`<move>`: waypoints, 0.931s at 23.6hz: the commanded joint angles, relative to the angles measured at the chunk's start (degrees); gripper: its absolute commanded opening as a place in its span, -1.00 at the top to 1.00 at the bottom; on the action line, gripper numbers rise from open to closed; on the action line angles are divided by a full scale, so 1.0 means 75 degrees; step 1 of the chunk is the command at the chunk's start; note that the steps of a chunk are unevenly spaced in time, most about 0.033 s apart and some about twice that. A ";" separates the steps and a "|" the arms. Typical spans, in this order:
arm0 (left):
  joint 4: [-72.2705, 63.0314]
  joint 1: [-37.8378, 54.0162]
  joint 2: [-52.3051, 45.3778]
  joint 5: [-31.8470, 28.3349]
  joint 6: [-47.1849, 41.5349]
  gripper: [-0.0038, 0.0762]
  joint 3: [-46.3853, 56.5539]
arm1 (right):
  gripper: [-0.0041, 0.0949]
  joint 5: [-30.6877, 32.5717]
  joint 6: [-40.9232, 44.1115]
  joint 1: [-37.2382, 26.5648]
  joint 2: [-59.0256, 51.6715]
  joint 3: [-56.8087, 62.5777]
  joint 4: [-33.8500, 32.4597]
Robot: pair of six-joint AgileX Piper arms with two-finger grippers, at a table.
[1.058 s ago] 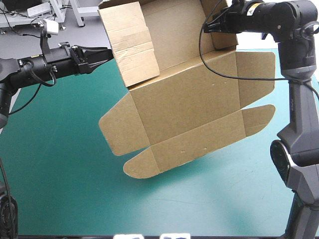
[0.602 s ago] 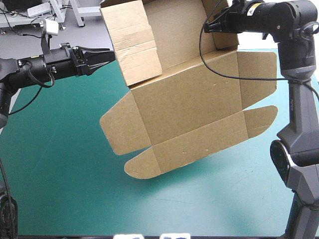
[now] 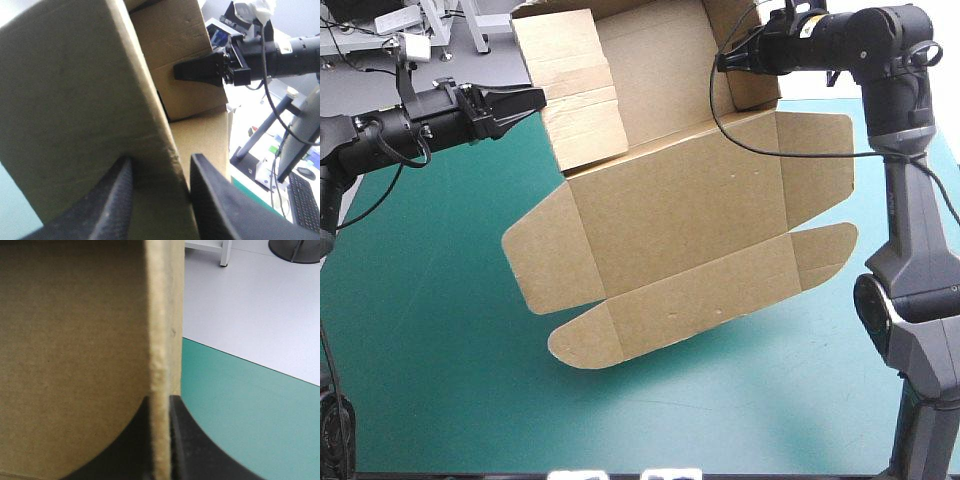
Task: Fold the box
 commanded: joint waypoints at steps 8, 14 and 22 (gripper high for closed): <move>0.1364 -0.0047 -0.0274 -0.1660 -0.0873 0.39 -0.0222 | 0.95 -0.0103 0.0394 0.1093 -0.0080 -0.0169 0.0062; 0.2324 -0.0288 -0.0274 -0.2567 -0.1308 0.92 -0.0222 | 0.95 0.0035 0.0782 0.1422 -0.0037 -0.0169 0.0112; 0.5992 -0.1492 -0.0027 -0.2526 -0.3059 0.92 -0.0688 | 0.95 0.0035 0.1146 0.1487 0.0090 0.0283 0.0189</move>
